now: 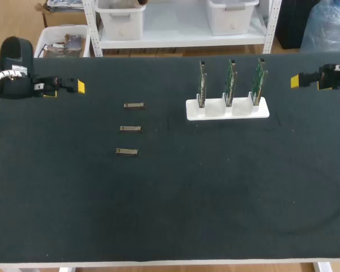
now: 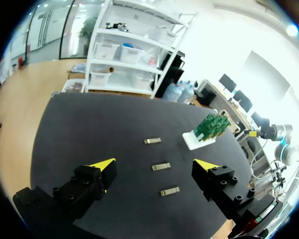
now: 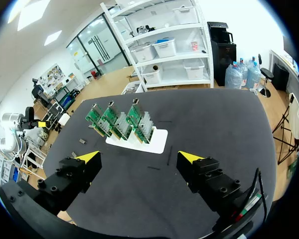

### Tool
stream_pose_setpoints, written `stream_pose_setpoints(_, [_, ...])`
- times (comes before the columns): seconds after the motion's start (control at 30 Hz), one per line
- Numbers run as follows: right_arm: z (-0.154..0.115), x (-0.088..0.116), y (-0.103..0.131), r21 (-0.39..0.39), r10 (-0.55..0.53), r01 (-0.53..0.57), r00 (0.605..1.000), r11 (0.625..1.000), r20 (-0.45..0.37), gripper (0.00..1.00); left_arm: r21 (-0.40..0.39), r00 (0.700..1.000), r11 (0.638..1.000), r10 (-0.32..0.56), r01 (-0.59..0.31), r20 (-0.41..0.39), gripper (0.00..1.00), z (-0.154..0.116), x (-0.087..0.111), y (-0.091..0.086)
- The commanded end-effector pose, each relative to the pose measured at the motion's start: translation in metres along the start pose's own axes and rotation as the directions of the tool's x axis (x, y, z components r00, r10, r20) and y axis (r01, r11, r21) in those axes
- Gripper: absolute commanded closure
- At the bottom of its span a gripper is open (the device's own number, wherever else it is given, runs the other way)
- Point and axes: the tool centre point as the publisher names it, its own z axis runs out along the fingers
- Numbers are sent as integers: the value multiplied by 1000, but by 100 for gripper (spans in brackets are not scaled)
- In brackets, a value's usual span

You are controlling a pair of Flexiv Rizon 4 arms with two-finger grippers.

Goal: Pick up the optical module with the left hand, and insert it into the network port with the right hand.

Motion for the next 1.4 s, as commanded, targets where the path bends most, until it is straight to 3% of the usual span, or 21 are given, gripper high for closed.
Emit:
stream_pose_setpoints(0.03, [0,0,1,4,1,-1,1000,1000,1,0,0,1000,1000,0,0,1,0,0,0,0])
stream_pose_setpoints(1.13, [0,0,1,4,1,-1,1000,1000,1,0,0,1000,1000,0,0,0,0,0,0,0])
stream_pose_setpoints(1.4, [0,0,1,4,1,-1,1000,1000,1,0,46,995,994,96,-96,1,0,-1,-3,-1])
